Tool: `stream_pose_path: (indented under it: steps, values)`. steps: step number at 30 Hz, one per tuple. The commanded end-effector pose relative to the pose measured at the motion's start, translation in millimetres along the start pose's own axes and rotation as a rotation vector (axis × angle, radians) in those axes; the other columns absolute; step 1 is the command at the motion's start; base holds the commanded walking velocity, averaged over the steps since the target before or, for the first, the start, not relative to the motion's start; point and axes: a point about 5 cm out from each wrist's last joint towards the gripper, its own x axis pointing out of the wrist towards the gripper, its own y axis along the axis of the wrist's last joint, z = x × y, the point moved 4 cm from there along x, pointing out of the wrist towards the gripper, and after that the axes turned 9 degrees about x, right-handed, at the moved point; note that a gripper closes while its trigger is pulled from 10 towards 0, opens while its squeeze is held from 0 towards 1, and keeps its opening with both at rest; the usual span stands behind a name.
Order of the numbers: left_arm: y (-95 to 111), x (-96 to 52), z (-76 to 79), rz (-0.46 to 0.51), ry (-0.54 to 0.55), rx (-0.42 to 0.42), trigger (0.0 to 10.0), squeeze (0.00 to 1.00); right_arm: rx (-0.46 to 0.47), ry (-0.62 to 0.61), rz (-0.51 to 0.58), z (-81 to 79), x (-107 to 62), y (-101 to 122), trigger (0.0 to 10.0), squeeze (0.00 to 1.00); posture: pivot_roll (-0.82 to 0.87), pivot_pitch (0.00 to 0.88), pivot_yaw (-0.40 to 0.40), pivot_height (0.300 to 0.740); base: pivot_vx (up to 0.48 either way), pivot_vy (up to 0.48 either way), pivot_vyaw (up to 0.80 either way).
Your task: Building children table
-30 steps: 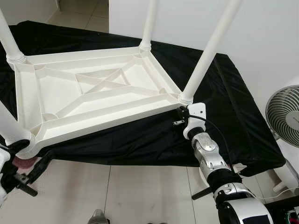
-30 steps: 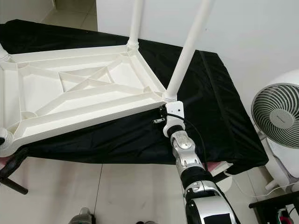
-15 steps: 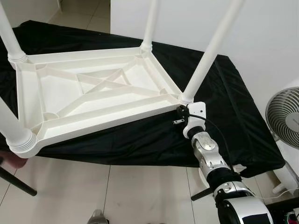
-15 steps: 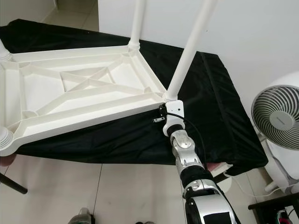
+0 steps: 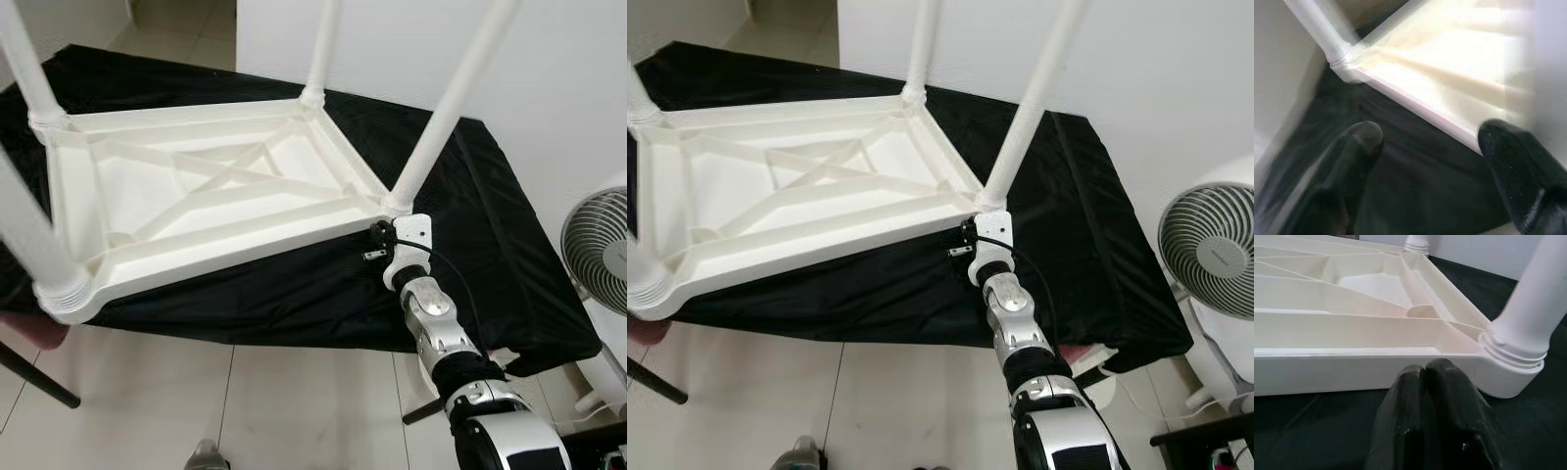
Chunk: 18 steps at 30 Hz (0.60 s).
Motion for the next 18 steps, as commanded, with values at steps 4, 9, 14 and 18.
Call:
stream_pose_path:
  steps: [4,9,14,18]
  values:
    - [29,22.4,28.8,0.101,0.027,-0.074,10.0,0.0,-0.004,-0.019,-0.001,5.6,-6.6,-4,10.0,0.0,0.34,0.098,-0.111,0.74,0.0,0.0,0.0]
    - [37,29.2,39.6,0.132,0.004,-0.098,10.0,0.0,-0.01,-0.011,0.001,4.4,-7.4,-4,10.0,0.0,0.34,0.097,-0.11,0.74,0.0,0.0,0.0]
    - [49,43.4,68.2,0.181,-0.085,-0.155,10.0,0.0,-0.011,0.072,0.015,-7.6,-9.8,-3,10.0,0.0,0.31,0.092,-0.103,0.74,0.0,0.0,0.0]
    - [60,48.4,88.9,0.217,-0.141,-0.192,10.0,0.0,-0.003,0.117,0.025,-14.3,-11.1,-1,10.0,0.0,0.31,0.09,-0.101,0.74,0.0,0.0,0.0]
